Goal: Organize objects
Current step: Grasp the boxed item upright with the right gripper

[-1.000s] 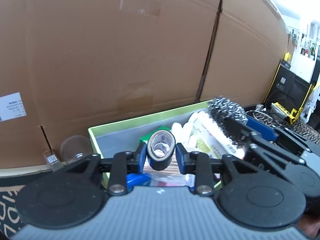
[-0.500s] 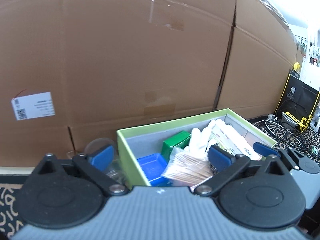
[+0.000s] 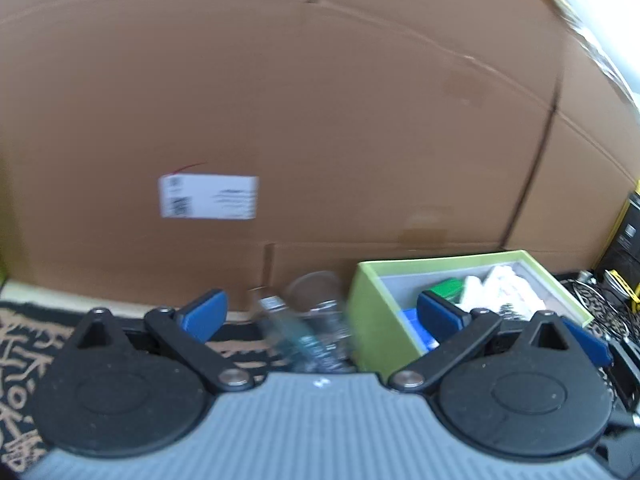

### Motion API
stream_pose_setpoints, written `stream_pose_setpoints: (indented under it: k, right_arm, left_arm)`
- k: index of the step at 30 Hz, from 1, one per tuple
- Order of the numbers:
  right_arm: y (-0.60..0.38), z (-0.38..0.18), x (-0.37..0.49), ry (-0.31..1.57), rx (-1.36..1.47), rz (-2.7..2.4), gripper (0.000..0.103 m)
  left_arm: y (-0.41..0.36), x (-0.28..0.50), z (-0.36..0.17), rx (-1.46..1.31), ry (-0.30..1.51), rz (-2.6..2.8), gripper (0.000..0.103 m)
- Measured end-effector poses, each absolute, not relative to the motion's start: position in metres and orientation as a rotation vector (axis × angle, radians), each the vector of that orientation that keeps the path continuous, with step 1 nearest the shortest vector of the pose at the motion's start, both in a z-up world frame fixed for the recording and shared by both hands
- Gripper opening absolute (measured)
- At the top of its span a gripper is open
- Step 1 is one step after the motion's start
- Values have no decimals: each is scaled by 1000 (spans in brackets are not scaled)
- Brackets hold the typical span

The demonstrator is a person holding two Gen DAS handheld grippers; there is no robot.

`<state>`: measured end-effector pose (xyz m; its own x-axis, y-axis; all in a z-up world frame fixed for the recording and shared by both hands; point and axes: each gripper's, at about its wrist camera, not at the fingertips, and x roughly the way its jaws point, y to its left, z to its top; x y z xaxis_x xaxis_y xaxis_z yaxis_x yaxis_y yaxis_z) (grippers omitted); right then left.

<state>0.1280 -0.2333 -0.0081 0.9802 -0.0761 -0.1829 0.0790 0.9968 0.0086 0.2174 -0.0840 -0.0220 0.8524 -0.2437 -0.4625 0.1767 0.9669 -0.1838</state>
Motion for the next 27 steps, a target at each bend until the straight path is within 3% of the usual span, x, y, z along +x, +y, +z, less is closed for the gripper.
stream_pose_setpoints:
  k: [5, 10, 27]
  right_arm:
    - [-196, -15, 140, 238, -40, 16, 58]
    - [-168, -24, 157, 297, -103, 58, 50]
    - [-130, -82, 250, 449, -394, -77, 46]
  left_arm:
    - [-47, 215, -30, -172, 527, -182, 103]
    - [-24, 211, -35, -180, 525, -173, 103]
    - [9, 219, -49, -198, 549, -237, 101]
